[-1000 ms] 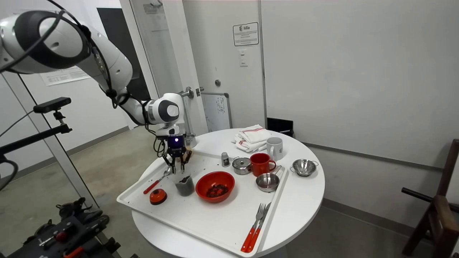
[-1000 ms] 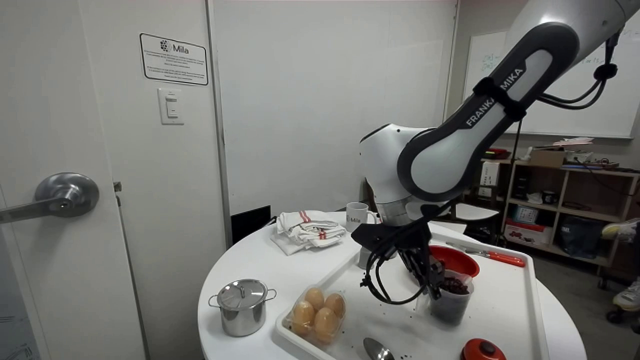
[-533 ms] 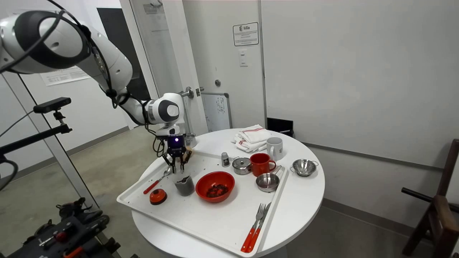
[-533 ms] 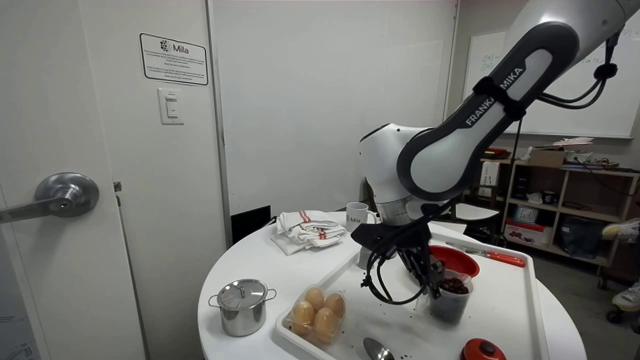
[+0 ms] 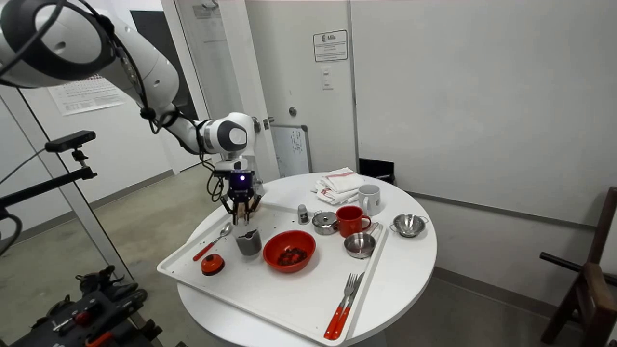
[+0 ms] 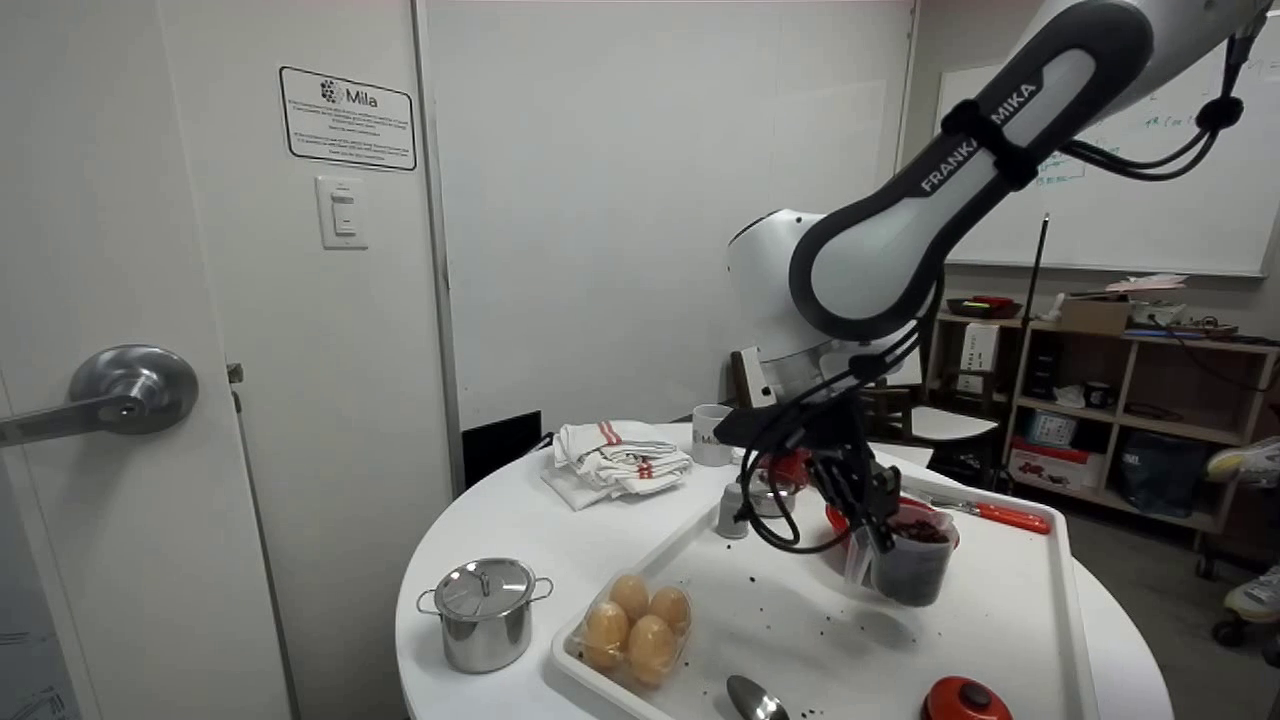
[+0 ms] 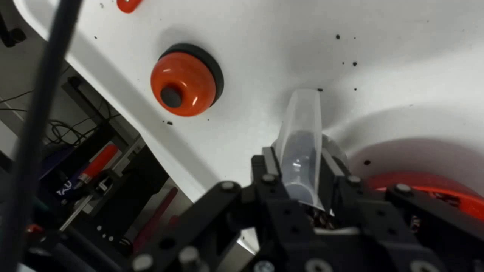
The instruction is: Pour some contents from the clear jar into the orange bowl
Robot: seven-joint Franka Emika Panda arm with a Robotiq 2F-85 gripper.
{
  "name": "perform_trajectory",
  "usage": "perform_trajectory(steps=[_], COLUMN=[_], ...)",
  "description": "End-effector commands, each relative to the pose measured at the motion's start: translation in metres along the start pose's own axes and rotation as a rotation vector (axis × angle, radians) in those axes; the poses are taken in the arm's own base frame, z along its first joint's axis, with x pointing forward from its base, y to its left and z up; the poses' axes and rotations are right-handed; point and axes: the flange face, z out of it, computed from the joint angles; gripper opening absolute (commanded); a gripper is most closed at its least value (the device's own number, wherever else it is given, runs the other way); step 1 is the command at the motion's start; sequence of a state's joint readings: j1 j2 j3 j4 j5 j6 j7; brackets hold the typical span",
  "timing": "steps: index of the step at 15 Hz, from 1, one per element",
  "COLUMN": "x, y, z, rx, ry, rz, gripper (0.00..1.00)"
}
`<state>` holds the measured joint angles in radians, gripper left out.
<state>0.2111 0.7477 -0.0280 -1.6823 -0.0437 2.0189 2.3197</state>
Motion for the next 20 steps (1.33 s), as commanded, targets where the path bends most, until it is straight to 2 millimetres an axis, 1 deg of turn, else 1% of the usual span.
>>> perform_trajectory(steps=[1,4,7,10,14,17,20], x=[0.026,0.043,0.053,0.065,0.087,0.097,0.103], y=[-0.003,-0.011,-0.024,-0.036,-0.043,-0.044,-0.040], z=[-0.040,-0.066,-0.078,-0.079,-0.078,-0.077,-0.075], rx=[-0.042,-0.054,-0.049,-0.043,-0.027,0.015,0.038], ry=[-0.017,-0.030,-0.076,-0.126,-0.192,-0.247,-0.285], rz=[-0.028,-0.044,-0.118,-0.210,-0.306,-0.415,-0.477], gripper=[0.11,0.11,0.11,0.11,0.11,0.11,0.11])
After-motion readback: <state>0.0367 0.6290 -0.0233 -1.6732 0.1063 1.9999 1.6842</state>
